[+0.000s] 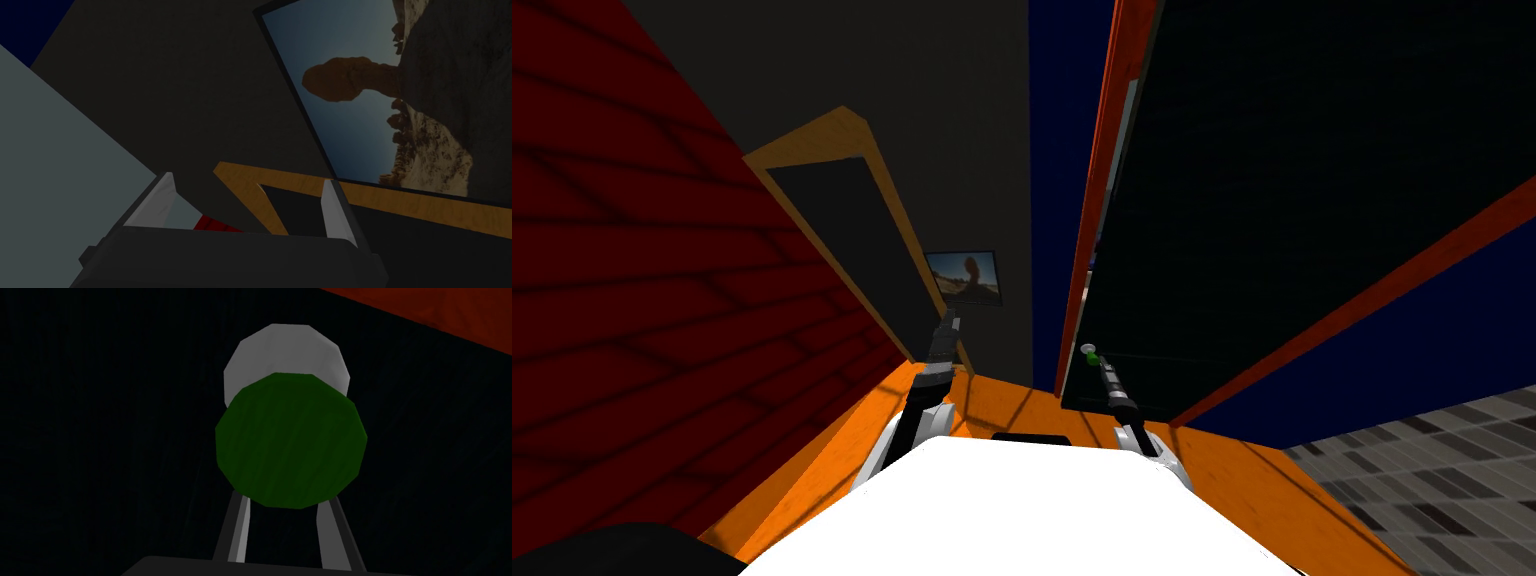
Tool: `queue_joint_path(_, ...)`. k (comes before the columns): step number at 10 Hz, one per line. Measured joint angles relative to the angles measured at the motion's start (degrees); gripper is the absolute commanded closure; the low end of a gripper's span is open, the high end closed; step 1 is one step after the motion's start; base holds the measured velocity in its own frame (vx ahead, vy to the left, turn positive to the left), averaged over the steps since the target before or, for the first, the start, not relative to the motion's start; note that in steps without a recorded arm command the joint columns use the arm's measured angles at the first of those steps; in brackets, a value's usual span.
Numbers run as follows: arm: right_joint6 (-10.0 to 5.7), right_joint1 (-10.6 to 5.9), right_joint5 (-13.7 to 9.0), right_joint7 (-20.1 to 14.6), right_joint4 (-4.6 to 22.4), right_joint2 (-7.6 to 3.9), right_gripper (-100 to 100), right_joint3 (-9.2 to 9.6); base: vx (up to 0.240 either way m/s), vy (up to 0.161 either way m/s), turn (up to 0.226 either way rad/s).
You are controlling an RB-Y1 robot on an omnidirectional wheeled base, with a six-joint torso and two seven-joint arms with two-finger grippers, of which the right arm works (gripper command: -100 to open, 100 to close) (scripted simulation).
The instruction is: Pull the door open
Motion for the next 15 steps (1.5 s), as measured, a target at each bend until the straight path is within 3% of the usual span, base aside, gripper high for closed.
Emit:
queue_joint_path(2,0.58,0.66,-1.4,-3.3,-0.9,-0.08,100,0.25,-0.064,-0.038,0.143)
queue_joint_path(7,0.53,0.6,-4.6,-10.1,0.0,-0.46,100,0.84,-0.049,-0.023,0.095)
queue_joint_path(11,0.88,1.73,-7.4,-15.9,-1.1,-0.48,100,1.47,-0.058,-0.027,0.098)
queue_joint_path(12,0.1,0.87,-7.8,-17.0,0.7,-0.76,100,1.55,-0.053,-0.024,0.135)
queue_joint_path(13,0.77,2.12,-8.6,-18.5,-1.1,-0.73,100,1.75,-0.085,-0.051,0.199)
queue_joint_path(15,1.58,2.3,-10.2,-21.4,-1.6,-0.88,100,2.11,-0.043,-0.022,0.043)
